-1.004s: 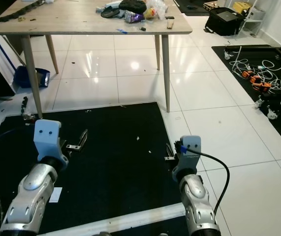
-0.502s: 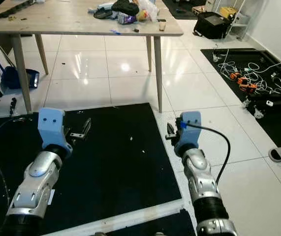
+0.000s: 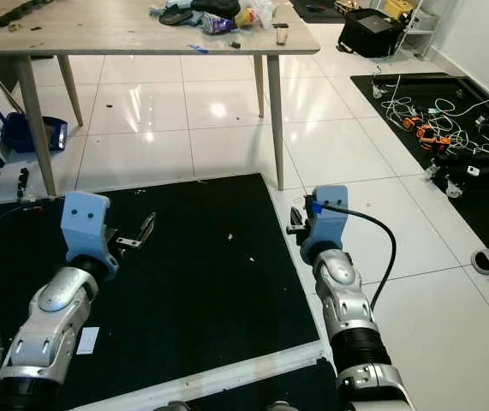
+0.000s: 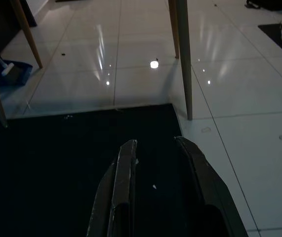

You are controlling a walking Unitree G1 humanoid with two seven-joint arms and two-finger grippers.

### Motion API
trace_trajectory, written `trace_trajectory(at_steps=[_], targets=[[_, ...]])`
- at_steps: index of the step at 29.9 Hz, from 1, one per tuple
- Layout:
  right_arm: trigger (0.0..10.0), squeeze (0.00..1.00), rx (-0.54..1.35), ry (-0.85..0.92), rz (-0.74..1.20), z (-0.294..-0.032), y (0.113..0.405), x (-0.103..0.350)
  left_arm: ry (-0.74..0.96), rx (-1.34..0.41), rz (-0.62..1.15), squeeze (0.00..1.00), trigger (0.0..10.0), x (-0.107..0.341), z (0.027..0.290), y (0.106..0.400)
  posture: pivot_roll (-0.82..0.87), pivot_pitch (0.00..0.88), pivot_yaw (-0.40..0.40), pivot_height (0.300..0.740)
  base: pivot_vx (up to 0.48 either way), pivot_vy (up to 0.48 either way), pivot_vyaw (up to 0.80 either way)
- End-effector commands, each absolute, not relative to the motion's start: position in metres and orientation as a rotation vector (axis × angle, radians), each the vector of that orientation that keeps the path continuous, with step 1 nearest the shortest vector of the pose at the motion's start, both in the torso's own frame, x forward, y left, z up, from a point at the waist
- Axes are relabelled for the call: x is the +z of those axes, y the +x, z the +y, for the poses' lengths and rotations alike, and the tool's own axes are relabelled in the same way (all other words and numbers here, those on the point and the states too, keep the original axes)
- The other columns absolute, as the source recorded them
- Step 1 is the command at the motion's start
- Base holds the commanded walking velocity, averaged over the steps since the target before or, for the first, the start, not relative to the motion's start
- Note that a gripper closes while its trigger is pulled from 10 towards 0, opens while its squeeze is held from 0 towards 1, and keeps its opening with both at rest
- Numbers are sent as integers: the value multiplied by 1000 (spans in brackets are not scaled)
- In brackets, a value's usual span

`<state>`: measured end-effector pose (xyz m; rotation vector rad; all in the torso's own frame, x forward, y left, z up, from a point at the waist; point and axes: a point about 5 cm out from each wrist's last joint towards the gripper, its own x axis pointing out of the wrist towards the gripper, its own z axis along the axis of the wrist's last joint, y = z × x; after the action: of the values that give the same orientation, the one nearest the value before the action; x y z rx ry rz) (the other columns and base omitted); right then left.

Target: Picking trash to rubbish bin

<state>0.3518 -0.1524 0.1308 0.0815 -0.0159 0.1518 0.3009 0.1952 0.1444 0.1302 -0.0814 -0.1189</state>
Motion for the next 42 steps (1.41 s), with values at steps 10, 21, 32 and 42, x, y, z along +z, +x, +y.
trace_trajectory(at_steps=[10,21,32,42], targets=[[10000,0,148,77,-22,-156,356,129,160,-147,-59,0,10000,140,202,295,-35,59,13,740,0,0,0],[10000,0,143,78,-23,-159,355,127,158,-150,-65,0,10000,141,200,299,-29,64,-4,740,0,0,0],[10000,0,149,74,-19,-160,357,126,151,-143,-66,0,10000,141,198,300,-30,66,-26,740,0,0,0],[10000,0,160,71,-14,-159,357,126,141,-135,-66,0,10000,139,196,299,-32,69,-47,740,0,0,0]])
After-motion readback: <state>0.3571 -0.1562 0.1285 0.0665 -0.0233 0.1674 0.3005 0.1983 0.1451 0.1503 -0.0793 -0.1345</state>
